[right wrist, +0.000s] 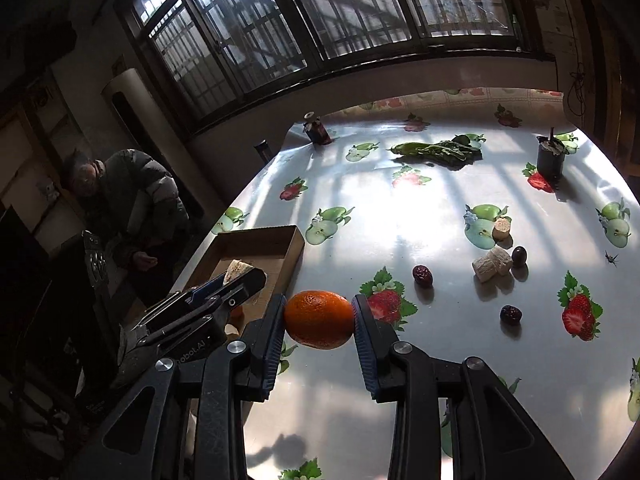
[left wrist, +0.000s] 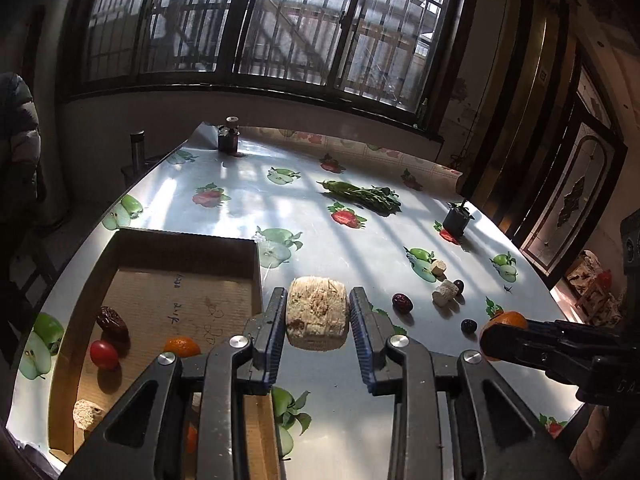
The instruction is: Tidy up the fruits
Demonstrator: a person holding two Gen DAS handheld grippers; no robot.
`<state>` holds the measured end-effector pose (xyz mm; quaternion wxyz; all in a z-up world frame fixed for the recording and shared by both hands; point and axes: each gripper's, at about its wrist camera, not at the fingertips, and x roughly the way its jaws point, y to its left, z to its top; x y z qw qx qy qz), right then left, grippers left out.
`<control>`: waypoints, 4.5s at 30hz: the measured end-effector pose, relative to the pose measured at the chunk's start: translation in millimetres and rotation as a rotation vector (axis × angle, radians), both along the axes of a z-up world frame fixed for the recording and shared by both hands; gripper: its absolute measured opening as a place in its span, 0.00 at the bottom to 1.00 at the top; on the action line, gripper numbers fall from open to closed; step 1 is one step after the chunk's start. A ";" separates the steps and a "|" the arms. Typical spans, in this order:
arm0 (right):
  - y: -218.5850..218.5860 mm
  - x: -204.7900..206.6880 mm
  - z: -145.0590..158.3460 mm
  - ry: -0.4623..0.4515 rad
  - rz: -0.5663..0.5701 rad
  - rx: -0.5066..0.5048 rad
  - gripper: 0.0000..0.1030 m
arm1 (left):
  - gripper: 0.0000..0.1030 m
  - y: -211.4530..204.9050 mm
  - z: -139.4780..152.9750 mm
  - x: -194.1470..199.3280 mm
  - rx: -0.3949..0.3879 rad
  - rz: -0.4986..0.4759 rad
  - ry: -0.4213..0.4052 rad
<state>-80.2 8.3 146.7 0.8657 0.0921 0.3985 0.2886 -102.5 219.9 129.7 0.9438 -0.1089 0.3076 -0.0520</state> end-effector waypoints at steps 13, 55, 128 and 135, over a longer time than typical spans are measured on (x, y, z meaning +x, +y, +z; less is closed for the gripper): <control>112.7 68.8 25.0 0.070 0.167 -0.157 0.35 | 0.30 126.2 21.0 40.8 0.133 0.186 0.109; 93.9 50.4 3.9 -0.180 0.056 -0.300 0.49 | 0.58 72.7 95.7 1.7 0.033 0.095 0.070; -128.4 84.5 -122.5 0.045 -0.249 -0.202 0.27 | 0.20 -107.3 -50.9 67.8 0.056 -0.111 0.222; -95.4 61.6 -88.0 0.018 -0.175 -0.140 0.28 | 0.21 -24.1 -37.0 17.5 0.021 0.052 0.199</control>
